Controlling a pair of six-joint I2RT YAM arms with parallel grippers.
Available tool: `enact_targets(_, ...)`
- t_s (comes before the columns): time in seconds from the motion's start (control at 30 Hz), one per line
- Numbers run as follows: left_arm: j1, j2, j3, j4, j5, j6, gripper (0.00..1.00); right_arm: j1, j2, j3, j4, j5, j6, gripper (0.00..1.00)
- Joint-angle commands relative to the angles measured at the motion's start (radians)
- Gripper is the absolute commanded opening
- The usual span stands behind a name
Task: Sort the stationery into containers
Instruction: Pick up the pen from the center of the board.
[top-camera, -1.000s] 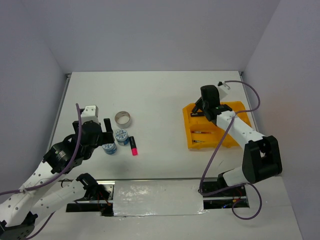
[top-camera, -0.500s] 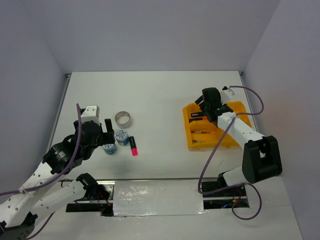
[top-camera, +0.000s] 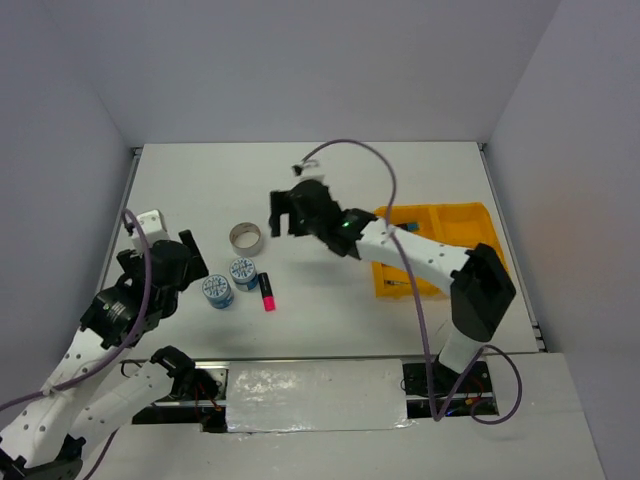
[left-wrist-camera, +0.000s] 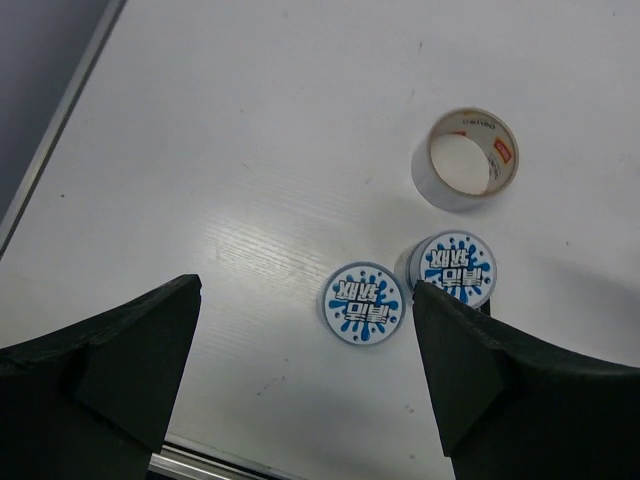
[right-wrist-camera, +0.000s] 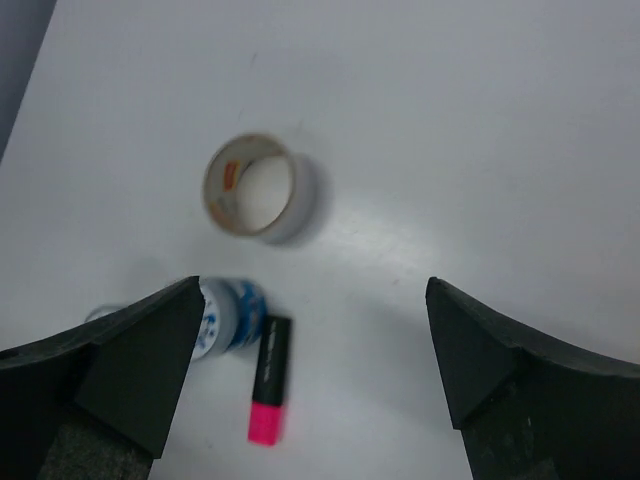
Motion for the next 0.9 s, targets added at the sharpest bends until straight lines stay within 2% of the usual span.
enact_targets(0.0,0.033,-0.085,0.022,0.013,-0.063,-0.035,0.99,0.133,0.079,0.029,-0.149,0.081,-0.036,0.98)
enact_targets(0.23,0.035,-0.128,0.010,0.032,-0.035,-0.013,0.99,0.294,0.154,0.039,-0.137,0.103,0.029,0.92)
enact_targets(0.4,0.035,-0.112,0.010,0.038,-0.021,0.001,0.99,0.311,0.232,0.039,-0.149,0.088,0.040,0.87)
enact_targets(0.6,0.035,-0.116,0.002,0.058,0.006,0.021,0.99,0.322,0.314,0.054,-0.107,-0.023,-0.035,0.72)
enact_targets(0.87,0.035,-0.108,0.001,0.066,0.020,0.031,0.99,0.339,0.371,0.111,-0.160,-0.015,-0.051,0.70)
